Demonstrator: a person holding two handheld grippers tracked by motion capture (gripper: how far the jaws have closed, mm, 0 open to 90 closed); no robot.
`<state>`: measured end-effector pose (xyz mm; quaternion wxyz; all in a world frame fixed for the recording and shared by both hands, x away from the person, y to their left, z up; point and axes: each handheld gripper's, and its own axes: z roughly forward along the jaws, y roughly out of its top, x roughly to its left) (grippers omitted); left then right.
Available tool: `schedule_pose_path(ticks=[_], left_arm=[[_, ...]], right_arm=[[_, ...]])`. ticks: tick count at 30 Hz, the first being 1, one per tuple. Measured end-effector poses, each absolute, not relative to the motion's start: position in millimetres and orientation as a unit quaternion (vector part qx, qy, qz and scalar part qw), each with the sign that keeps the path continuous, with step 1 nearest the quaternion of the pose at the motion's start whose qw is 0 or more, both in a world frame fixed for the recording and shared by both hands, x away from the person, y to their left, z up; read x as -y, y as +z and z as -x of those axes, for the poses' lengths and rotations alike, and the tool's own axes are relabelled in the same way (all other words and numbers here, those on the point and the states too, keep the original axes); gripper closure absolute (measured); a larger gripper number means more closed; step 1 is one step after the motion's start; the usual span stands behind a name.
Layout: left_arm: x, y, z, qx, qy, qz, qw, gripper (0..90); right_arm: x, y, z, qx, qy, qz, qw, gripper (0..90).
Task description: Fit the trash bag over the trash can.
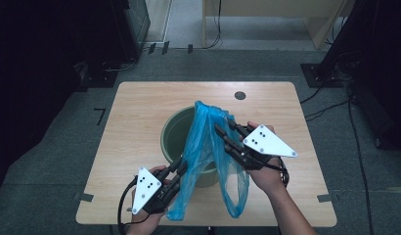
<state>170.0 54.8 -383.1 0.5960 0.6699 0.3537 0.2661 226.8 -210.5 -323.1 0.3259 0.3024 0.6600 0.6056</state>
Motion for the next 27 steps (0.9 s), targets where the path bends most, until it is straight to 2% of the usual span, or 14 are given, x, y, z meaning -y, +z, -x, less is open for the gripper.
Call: schedule_pose_path(ticks=[12,20,27], left_arm=[[-84.9,-379.0,-173.8,-0.367,0.296,-0.662,0.583,89.0],[-114.5,-380.3,-175.8,-0.385,0.291,-0.665,0.570,89.3],[-130.0,-379.6,-178.7,-0.373,0.288,-0.680,0.562,89.0]], right_arm=[[235.6,-335.6,-223.6,-0.665,0.594,-0.317,0.324,81.5],[246.8,-346.1,-217.8,-0.669,0.587,-0.324,0.320,84.8],[254.7,-354.8,-208.8,-0.673,0.583,-0.326,0.317,86.5]])
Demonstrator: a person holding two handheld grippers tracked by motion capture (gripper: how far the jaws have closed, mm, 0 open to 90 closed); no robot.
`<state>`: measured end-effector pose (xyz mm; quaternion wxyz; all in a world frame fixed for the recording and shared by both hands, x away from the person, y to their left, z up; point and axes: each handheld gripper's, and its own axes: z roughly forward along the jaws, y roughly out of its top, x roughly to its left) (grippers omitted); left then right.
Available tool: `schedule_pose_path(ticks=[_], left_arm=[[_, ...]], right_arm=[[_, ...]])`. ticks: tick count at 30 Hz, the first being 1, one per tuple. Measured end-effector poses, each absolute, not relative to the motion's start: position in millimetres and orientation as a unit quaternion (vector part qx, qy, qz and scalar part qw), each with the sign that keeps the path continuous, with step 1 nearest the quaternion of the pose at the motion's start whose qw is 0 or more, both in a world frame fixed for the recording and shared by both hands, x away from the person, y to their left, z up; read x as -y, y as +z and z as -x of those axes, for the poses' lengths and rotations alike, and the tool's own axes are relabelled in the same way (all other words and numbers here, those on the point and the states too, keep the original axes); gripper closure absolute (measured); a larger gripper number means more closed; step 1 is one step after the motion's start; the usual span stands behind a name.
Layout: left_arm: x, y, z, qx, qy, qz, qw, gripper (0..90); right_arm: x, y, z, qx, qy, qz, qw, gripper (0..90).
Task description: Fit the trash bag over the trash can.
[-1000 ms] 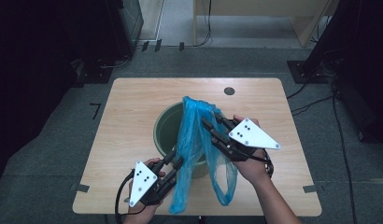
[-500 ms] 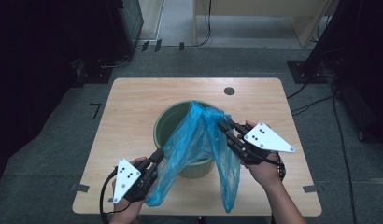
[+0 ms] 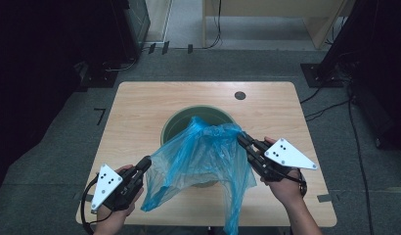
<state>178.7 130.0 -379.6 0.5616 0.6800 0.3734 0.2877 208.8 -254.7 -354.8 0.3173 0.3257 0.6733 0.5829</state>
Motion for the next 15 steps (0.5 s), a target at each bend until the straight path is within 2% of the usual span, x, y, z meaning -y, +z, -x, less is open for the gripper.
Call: schedule_pose_path(ticks=[15], left_arm=[[-156.5,-410.4,-199.9,-0.391,0.306,-0.700,0.513,88.9]], right_arm=[[266.2,-387.1,-208.9,-0.675,0.559,-0.363,0.315,88.5]])
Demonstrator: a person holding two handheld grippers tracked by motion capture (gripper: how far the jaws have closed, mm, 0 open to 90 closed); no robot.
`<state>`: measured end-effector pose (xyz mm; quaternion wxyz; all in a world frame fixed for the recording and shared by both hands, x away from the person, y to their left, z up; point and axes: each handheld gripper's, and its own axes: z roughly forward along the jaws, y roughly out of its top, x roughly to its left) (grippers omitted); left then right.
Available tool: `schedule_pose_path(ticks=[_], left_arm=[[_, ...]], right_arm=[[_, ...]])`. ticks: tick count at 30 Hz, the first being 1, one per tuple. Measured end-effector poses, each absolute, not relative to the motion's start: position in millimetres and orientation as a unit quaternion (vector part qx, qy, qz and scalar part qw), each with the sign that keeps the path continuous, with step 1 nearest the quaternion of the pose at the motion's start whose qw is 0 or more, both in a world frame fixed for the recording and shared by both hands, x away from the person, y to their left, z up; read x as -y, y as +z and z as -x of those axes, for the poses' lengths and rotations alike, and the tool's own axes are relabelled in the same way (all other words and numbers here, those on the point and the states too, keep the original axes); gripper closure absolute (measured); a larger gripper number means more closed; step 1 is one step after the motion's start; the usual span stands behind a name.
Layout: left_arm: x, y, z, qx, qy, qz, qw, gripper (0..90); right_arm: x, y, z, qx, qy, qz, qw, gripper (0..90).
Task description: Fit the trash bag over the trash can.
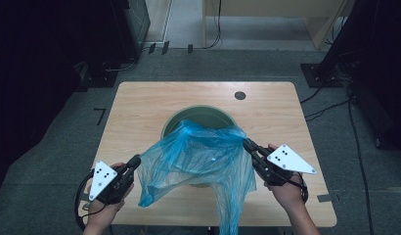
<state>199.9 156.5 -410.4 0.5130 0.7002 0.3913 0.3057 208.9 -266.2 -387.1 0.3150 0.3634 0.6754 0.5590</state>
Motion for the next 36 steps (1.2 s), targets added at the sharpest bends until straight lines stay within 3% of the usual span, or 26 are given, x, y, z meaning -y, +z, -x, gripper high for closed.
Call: schedule_pose_path(ticks=[7,11,16,20,23,28,36], left_arm=[[-147.8,-425.5,-205.4,-0.395,0.301,-0.706,0.504,86.4],[-139.1,-431.8,-203.7,-0.375,0.309,-0.717,0.500,77.1],[-141.4,-430.8,-203.5,-0.376,0.306,-0.705,0.517,58.8],[-149.8,-425.7,-202.2,-0.377,0.298,-0.690,0.542,53.8],[-152.2,-424.0,-201.2,-0.373,0.293,-0.687,0.551,56.0],[-145.5,-424.3,-198.9,-0.356,0.286,-0.695,0.555,70.5],[-140.0,-410.5,-194.8,-0.347,0.277,-0.678,0.586,80.3]], right_arm=[[265.7,-405.8,-209.1,-0.672,0.558,-0.380,0.305,88.8],[264.5,-411.9,-210.5,-0.667,0.552,-0.393,0.311,88.6],[263.6,-417.7,-210.2,-0.664,0.548,-0.402,0.312,87.3],[265.0,-418.2,-209.7,-0.655,0.549,-0.410,0.319,85.7],[265.6,-418.2,-209.7,-0.653,0.549,-0.412,0.321,77.5],[268.2,-414.4,-205.8,-0.637,0.569,-0.408,0.322,66.5],[273.1,-403.8,-201.6,-0.624,0.589,-0.400,0.321,61.3]])
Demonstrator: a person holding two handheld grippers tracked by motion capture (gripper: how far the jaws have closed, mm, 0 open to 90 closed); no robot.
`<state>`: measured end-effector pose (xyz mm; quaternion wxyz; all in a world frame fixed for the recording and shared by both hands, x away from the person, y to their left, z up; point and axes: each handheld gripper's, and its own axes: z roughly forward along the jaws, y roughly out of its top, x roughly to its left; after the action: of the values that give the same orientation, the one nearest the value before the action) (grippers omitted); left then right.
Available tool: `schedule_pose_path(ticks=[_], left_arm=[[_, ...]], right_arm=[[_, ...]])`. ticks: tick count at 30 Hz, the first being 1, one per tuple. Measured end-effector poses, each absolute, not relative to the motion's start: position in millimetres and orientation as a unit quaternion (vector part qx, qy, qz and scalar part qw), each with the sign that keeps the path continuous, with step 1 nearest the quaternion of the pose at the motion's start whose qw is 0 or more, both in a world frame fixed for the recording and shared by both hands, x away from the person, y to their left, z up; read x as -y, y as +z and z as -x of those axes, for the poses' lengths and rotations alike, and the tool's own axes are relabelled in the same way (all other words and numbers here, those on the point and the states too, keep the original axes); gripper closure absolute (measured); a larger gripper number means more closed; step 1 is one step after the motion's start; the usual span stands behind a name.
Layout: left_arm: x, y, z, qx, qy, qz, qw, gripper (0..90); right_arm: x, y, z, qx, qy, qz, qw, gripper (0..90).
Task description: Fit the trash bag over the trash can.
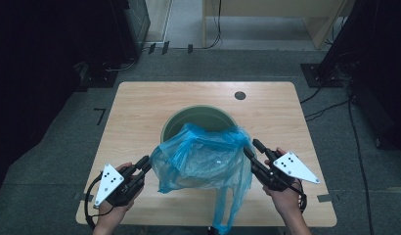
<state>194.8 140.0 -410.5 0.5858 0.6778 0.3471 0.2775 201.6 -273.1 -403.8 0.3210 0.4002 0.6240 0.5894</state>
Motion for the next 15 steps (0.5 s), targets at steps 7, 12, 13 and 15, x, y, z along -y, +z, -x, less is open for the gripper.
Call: schedule_pose_path(ticks=[7,12,13,15], left_arm=[[-138.6,-407.3,-194.4,-0.368,0.296,-0.657,0.588,67.5],[-133.4,-407.0,-194.8,-0.366,0.299,-0.660,0.584,58.9],[-132.3,-406.9,-195.1,-0.366,0.299,-0.660,0.584,58.2],[-130.0,-406.4,-195.6,-0.367,0.298,-0.659,0.585,57.0]], right_arm=[[279.9,-396.5,-200.7,-0.615,0.592,-0.405,0.327,60.4],[279.2,-386.6,-195.4,-0.606,0.598,-0.405,0.334,60.7],[277.8,-384.2,-193.9,-0.605,0.601,-0.403,0.333,60.7],[273.5,-379.7,-190.2,-0.606,0.606,-0.393,0.332,60.6]])
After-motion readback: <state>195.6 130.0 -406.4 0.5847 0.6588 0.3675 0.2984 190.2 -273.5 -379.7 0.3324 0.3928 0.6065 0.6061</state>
